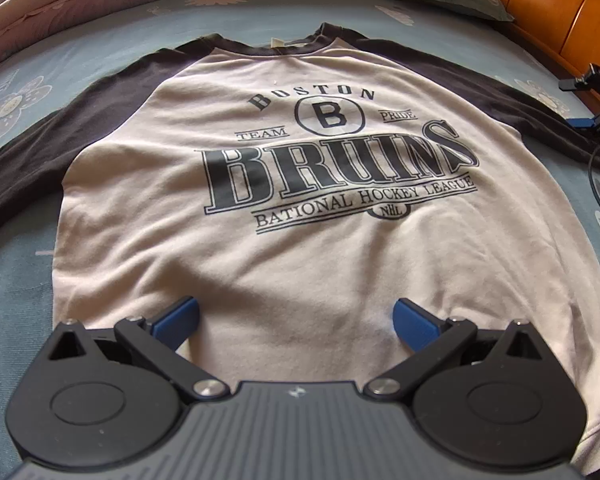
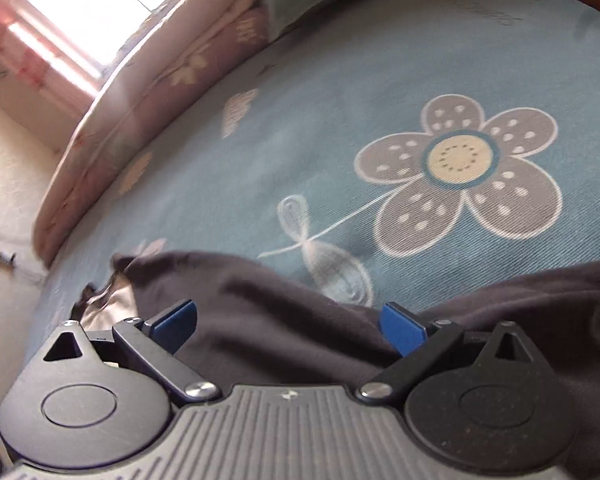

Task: Fold clothes
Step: 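Lower the right tool onto the black sleeve and close on it, then pull the black sleeve by its ribbed cuff with the right tool to straighten it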

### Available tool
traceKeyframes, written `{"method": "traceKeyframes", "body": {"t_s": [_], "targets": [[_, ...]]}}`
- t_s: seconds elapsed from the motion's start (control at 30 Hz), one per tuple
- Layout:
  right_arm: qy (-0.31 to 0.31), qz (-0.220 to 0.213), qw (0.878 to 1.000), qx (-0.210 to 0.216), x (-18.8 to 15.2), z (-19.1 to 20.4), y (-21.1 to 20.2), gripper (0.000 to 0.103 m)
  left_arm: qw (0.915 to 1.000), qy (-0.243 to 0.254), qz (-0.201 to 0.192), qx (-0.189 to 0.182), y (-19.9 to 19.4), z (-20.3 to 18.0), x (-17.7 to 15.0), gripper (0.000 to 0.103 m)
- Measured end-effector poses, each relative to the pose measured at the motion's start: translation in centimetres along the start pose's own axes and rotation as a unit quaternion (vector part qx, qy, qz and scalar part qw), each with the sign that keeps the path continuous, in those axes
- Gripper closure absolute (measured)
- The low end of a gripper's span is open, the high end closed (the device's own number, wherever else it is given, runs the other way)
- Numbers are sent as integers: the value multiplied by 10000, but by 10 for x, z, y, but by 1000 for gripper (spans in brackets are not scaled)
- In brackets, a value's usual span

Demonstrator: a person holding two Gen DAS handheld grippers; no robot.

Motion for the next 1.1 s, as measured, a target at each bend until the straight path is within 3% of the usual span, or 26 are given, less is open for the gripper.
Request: {"method": "traceKeyframes", "body": {"t_s": [0.1, 0.17, 0.23, 0.33, 0.53, 0.63, 0.83, 0.87, 0.97, 1.1], "targets": [[-274, -293, 9989, -240, 12, 0, -13, 13, 10000, 11, 8, 21, 0, 0, 0, 1], [-300, -396, 9973, -541, 23, -5, -11, 29, 10000, 18, 13, 36, 1, -1, 0, 1], [-434, -338, 9944, -903, 28, -8, 1, 58, 10000, 25, 19, 50, 1, -1, 0, 1], [-856, -183, 9867, -1369, 21, -10, 15, 81, 10000, 40, 23, 70, 1, -1, 0, 1], [-1804, -234, 9706, -1578, -7, 4, 18, 81, 9999, 84, 10, 100, 2, -2, 0, 1], [-2542, -443, 9481, -1858, -20, 17, 15, 81, 9999, 82, 3, 85, 2, -1, 0, 1], [-3743, -823, 8921, -2393, -36, 40, 11, 81, 9999, 87, -3, 77, 2, -1, 0, 1], [-3827, -843, 8879, -2410, -37, 42, 11, 81, 9999, 86, -8, 74, 2, -1, 0, 1], [-3766, -841, 8908, -2398, -35, 41, 10, 81, 9999, 96, -20, 82, 2, -1, 0, 1], [-3545, -771, 9062, -2171, -34, 39, 8, 81, 9999, 116, -32, 84, 2, -1, 0, 1]]}}
Point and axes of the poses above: each gripper's, at about its wrist camera, not at the fingertips, and y roughly the way its jaws point, z to its left, x to its top, the point moved 9 cm from there along y, roughly the way its jaws point, and after that the axes turned 10 degrees about -x, right-handed, at the moved point
